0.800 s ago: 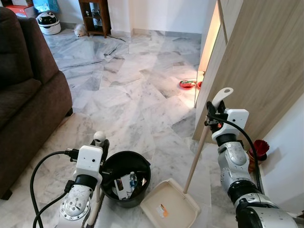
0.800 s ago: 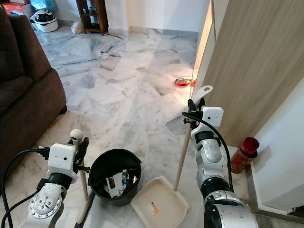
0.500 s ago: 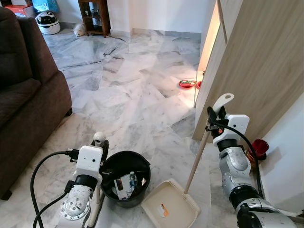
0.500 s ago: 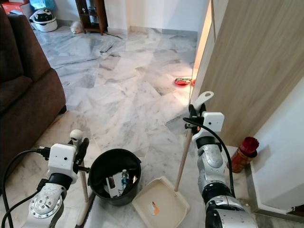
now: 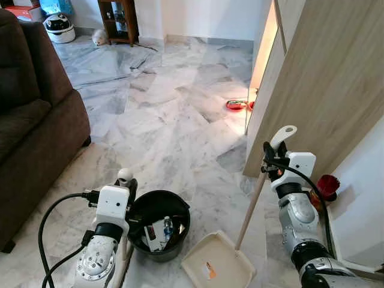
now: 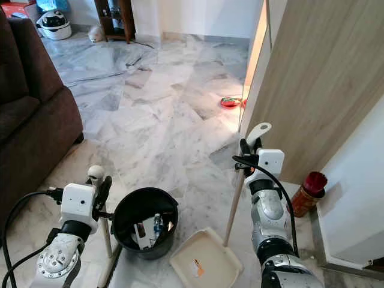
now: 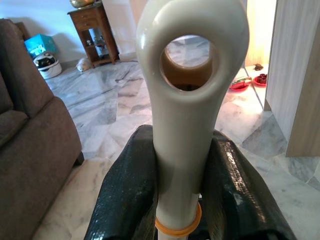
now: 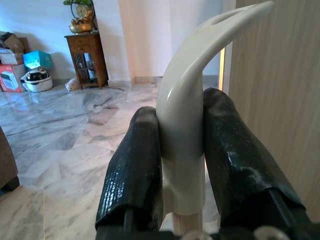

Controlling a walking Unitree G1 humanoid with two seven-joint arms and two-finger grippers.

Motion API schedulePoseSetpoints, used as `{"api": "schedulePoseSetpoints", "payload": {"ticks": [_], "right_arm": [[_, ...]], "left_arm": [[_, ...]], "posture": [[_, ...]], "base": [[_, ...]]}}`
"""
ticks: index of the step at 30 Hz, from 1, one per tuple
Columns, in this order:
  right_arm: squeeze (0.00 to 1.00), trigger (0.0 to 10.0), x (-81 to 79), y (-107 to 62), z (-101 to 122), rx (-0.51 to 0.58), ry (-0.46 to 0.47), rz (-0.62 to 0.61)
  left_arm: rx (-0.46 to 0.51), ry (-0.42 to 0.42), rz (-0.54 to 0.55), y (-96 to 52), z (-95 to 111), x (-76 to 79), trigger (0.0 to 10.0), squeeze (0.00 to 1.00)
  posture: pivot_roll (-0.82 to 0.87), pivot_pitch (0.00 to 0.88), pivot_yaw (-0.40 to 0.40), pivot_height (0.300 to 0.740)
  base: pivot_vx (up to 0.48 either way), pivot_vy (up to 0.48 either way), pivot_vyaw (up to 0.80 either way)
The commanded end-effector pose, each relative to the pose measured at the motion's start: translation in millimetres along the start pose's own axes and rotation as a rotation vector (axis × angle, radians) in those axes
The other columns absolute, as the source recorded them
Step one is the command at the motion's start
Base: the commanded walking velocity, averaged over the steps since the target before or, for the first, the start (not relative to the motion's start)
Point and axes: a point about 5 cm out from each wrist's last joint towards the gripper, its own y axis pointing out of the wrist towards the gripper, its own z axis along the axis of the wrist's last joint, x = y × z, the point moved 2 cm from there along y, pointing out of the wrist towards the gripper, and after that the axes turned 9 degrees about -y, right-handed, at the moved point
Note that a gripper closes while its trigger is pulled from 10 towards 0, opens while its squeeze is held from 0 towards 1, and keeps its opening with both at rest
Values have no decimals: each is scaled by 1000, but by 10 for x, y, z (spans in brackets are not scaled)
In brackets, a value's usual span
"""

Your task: Sweep floor

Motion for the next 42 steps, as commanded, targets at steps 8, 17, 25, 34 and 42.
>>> {"api": "schedulePoseSetpoints", "payload": {"ticks": [8, 17, 25, 34, 42], "right_arm": [[0, 10000, 45, 7, 74, 44, 0, -20], [0, 10000, 29, 6, 65, 38, 6, -19], [0, 10000, 37, -5, 51, 33, 9, -19], [0, 10000, 49, -4, 48, 29, 12, -24], [0, 10000, 59, -12, 37, 25, 13, -27]], "left_arm": [[40, 35, 13, -12, 94, -15, 10000, 0], [45, 41, 16, -3, 100, -14, 10000, 0], [58, 33, 14, -11, 113, -8, 10000, 0], [65, 32, 13, -8, 120, 5, 10000, 0], [72, 34, 13, -5, 134, 5, 10000, 0]], "posture": [[138, 92, -2, 740], [140, 84, -2, 740], [141, 75, -1, 740], [141, 77, -1, 740], [140, 82, -2, 740]], "base": [[0, 0, 0], [0, -170, 0], [0, -187, 0], [0, 0, 0], [0, 0, 0]]}}
